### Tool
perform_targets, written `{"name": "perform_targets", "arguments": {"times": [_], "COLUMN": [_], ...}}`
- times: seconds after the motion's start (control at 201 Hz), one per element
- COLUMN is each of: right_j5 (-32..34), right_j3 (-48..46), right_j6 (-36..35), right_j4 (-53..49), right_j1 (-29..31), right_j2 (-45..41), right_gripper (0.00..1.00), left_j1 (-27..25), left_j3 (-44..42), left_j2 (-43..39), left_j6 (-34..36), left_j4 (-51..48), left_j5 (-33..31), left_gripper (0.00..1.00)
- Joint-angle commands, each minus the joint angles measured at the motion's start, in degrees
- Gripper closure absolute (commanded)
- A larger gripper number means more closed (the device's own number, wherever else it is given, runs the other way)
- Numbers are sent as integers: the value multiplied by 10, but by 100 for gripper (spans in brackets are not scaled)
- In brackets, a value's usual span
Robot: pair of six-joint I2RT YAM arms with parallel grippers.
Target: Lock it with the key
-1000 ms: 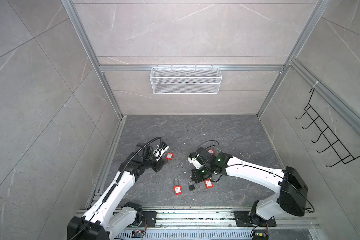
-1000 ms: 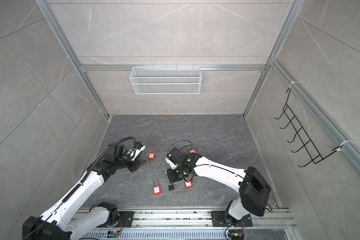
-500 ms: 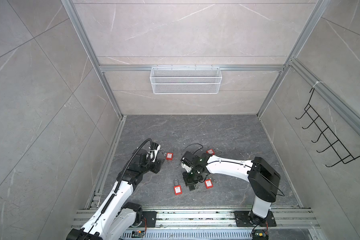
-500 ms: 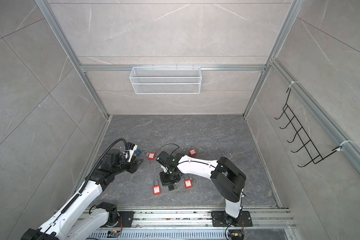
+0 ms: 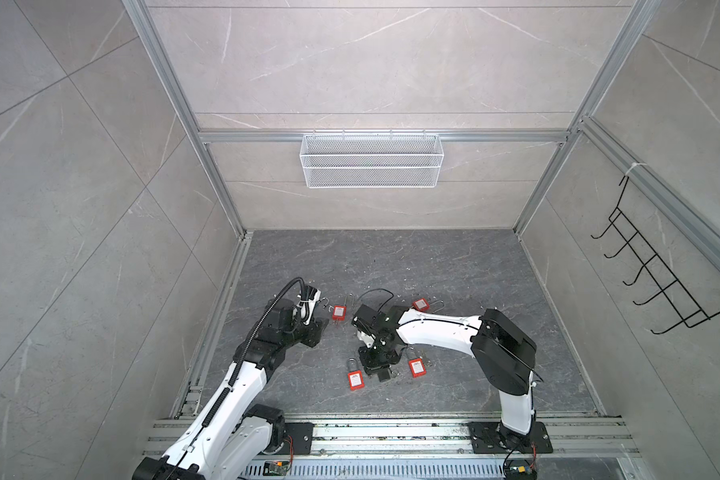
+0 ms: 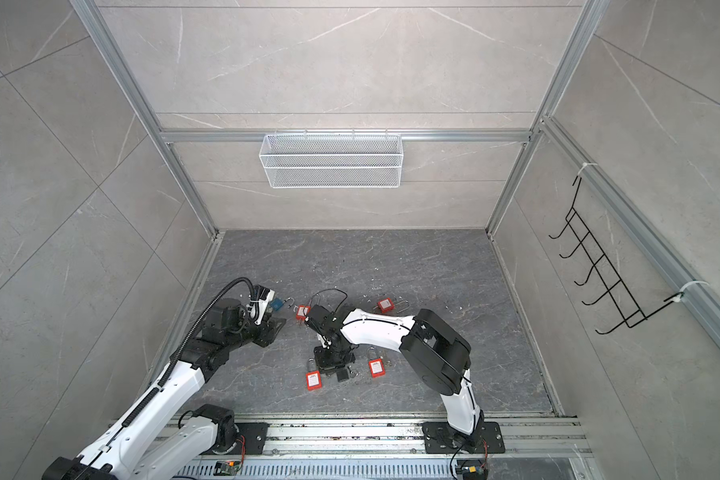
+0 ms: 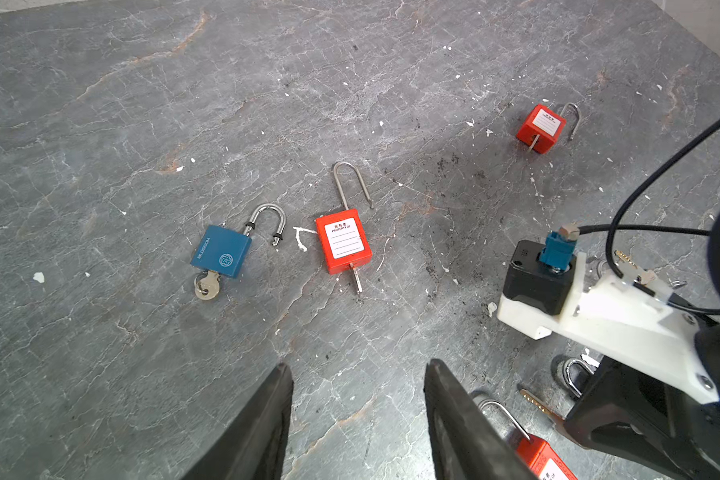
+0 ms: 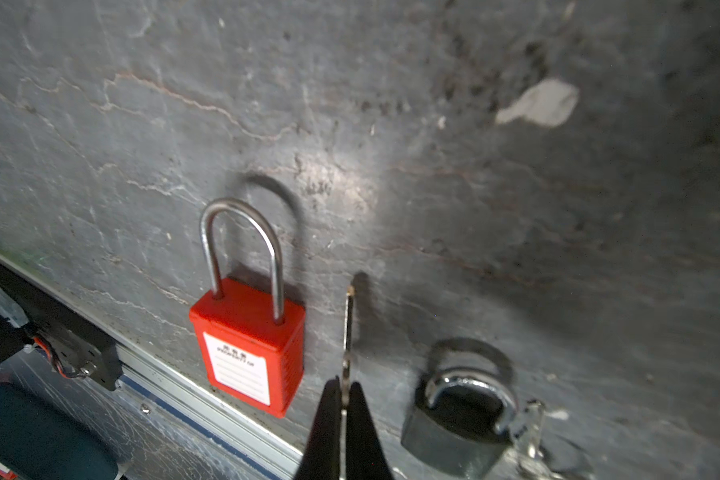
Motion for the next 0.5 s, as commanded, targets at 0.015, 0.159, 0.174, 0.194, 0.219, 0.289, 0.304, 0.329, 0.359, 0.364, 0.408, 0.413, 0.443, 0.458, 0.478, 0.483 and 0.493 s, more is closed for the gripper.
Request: {"name": "perform_targets", "arguments": {"times": [0.015, 0.159, 0.174, 0.194, 0.219, 0.289, 0.304, 0.329, 0.359, 0.364, 0.408, 0.413, 0.443, 0.458, 0.478, 0.483, 0.493], "right_j5": [-2, 4, 5, 7, 10, 28, 32, 40, 52, 53, 72, 74, 87, 96, 107, 110, 116], "right_j3": [15, 14, 14, 15, 16, 20, 21, 22, 23, 23, 23, 24, 24, 25, 25, 26, 24], "right_j6": [-12, -11, -12, -12, -13, -15, -16, -17, -19, -18, -20, -21, -23, -25, -28, -28, -29], "right_j4": [-21, -19, -19, -20, -21, -27, -28, -28, -28, -28, -29, -29, -31, -32, -35, -35, -37], "right_j1": [4, 5, 5, 4, 5, 5, 4, 5, 5, 5, 4, 4, 4, 4, 4, 4, 4], "right_j2": [4, -10, -10, -12, -15, -26, -29, -35, -43, -44, -58, -60, -69, -72, -78, -79, -82], "right_gripper": [87, 78, 77, 76, 75, 73, 72, 71, 70, 70, 69, 69, 68, 68, 67, 67, 66], "left_j1": [3, 3, 3, 3, 3, 3, 3, 3, 3, 3, 2, 2, 2, 1, 2, 2, 2], "left_j3": [17, 22, 24, 25, 28, 33, 35, 38, 44, 46, 55, 56, 64, 67, 74, 75, 78], "left_j2": [7, 22, 24, 27, 30, 43, 47, 53, 61, 63, 77, 79, 89, 95, 103, 106, 110], "left_j6": [5, 7, 6, 6, 6, 2, 1, 0, 3, 3, 3, 2, -4, -8, -11, -12, -12], "left_j4": [1, -7, -8, -9, -11, -14, -14, -16, -22, -22, -29, -29, -32, -34, -38, -39, -40], "left_j5": [8, 18, 19, 21, 25, 37, 42, 48, 53, 53, 60, 60, 57, 54, 51, 50, 49], "left_gripper": [46, 45, 45, 45, 44, 42, 42, 42, 42, 42, 42, 42, 42, 42, 42, 42, 42]}}
